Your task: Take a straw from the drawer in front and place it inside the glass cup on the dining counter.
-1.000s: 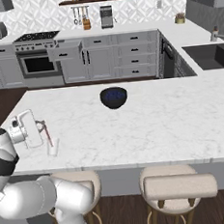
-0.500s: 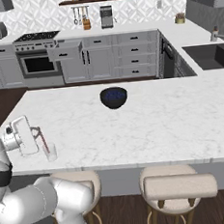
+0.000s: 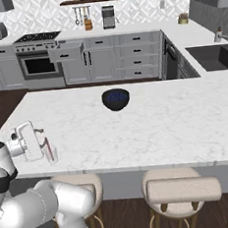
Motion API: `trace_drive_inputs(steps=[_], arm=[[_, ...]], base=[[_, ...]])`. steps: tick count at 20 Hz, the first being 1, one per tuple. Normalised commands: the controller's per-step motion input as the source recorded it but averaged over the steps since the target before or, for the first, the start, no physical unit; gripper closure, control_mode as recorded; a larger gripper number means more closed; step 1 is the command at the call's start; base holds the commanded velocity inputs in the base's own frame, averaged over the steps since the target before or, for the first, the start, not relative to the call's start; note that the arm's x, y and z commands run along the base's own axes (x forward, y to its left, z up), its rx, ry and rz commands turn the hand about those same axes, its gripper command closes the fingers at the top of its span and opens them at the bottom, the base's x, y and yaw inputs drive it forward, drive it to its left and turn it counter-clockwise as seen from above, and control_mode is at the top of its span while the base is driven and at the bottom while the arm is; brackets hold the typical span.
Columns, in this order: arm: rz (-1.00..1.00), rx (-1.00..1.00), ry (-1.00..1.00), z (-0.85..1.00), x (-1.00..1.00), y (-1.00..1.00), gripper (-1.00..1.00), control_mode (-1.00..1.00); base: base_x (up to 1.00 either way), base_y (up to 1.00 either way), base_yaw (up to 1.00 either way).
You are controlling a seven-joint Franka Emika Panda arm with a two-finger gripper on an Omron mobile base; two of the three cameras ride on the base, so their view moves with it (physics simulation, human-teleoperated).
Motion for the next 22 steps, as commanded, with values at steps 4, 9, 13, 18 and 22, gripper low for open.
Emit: trace_drive_inputs(steps=[4,9,13,18,22], arm=[[0.00,0.00,0.00,0.00,0.00,0.00,-1.00,-1.00],[0.00,0.07,0.08,0.12,-0.02,0.00,-1.00,-1.00],[0.00,0.25,0.11,0.58,-0.29,0.00,-1.00,-1.00],[-0.03,0.44,0.08,1.00,-0.65,0.00,-1.00,-1.00],[-0.14,0.62,0.26,1.00,-0.70,-0.40,-1.00,-1.00]], base=[[0.00,0.00,0.00],[0.00,0.00,0.00],[0.00,0.00,0.00],[0.00,0.00,0.00],[0.00,0.00,0.00]])
